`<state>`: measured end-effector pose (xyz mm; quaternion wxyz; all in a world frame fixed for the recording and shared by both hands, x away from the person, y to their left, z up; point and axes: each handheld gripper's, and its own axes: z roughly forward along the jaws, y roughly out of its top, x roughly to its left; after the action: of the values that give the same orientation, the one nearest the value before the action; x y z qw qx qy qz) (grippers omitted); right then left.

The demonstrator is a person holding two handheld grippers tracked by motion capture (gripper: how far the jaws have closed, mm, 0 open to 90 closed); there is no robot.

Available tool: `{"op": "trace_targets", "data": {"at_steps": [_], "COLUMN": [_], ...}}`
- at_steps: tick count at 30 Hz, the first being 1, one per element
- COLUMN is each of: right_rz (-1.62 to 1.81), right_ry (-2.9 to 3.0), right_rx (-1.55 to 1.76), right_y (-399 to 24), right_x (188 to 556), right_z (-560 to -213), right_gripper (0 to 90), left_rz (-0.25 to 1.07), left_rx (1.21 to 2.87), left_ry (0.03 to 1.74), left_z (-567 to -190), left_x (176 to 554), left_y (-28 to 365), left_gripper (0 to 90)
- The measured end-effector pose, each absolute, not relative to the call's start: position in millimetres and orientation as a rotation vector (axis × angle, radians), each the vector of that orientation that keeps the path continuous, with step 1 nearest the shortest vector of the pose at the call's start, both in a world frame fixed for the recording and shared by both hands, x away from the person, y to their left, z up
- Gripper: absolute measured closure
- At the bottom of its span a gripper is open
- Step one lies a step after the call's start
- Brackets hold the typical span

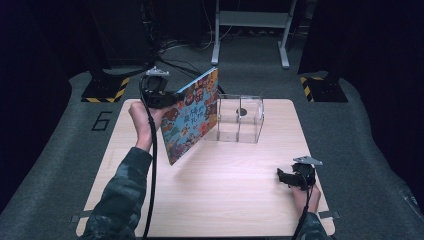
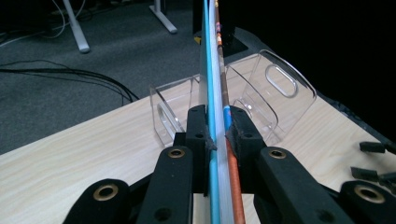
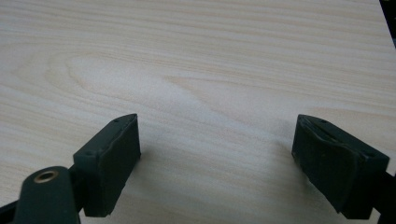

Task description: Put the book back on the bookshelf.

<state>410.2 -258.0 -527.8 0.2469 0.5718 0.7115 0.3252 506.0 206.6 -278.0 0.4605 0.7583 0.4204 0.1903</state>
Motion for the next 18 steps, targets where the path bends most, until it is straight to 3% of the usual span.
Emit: {"op": "trace_targets", "data": {"at_steps": [18], "right_rz": [0.888], "right_ry": [1.942], "right_rx": [1.558], "right_y": [-258], "right_x": [410], "right_z": [-528], "right_gripper": [15.0], "left_rz": [0.554], "left_rx": [1.781], "left_ry": [1.070], "left_z": [-295], "left_x": [506], "left_y": [188], "left_gripper": [80.6]}}
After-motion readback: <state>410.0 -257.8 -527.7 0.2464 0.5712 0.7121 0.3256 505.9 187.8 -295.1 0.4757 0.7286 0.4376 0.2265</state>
